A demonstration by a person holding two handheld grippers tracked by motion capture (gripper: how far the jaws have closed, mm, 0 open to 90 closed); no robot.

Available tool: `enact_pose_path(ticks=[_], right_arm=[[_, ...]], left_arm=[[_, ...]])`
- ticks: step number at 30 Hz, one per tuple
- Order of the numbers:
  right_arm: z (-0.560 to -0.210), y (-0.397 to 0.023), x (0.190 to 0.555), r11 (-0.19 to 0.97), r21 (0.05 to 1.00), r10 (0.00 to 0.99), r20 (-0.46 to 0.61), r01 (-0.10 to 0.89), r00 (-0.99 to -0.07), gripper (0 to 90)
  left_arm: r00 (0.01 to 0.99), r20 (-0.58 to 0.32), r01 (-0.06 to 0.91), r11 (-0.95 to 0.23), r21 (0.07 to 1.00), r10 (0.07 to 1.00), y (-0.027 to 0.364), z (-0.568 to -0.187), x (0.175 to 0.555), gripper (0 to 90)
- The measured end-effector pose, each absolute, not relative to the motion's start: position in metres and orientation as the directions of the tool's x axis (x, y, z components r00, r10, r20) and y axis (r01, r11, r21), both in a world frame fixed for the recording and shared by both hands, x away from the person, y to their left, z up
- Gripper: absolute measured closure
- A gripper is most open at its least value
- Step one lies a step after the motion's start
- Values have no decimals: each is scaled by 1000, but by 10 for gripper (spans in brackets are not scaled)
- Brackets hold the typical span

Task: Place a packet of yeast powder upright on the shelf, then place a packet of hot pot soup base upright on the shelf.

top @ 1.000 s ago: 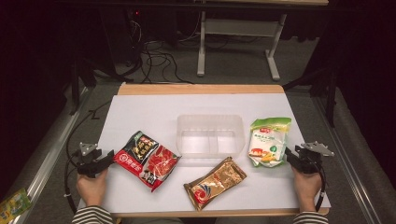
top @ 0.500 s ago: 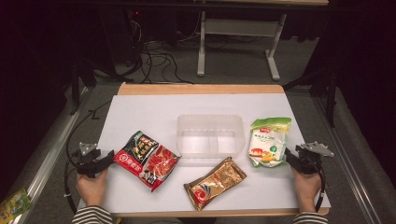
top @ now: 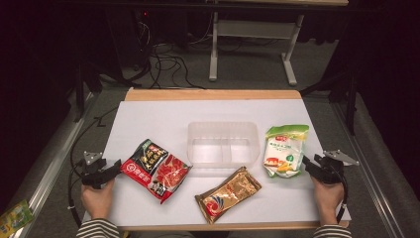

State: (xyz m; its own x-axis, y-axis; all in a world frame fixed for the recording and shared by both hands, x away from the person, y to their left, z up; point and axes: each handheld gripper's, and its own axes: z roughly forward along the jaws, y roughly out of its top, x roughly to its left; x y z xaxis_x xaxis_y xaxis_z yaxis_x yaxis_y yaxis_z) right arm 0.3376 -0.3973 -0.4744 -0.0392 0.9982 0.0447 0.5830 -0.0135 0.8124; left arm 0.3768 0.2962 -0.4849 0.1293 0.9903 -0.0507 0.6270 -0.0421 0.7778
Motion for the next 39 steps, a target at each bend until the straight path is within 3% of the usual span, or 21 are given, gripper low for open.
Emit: enact_pose_path(ticks=[21,33,39], right_arm=[[-463,-401,320,-13,836,994,69,549,-81,465],[-445,-393,301,44,857,986,45,514,-160,467],[-437,-390,308,60,846,977,58,529,-203,422]], left_arm=[[132,-47,628,-47,777,990,296,-485,377,421],[128,-46,627,-45,777,991,296,-485,377,417],[133,-54,622,-41,782,990,296,-485,376,412]])
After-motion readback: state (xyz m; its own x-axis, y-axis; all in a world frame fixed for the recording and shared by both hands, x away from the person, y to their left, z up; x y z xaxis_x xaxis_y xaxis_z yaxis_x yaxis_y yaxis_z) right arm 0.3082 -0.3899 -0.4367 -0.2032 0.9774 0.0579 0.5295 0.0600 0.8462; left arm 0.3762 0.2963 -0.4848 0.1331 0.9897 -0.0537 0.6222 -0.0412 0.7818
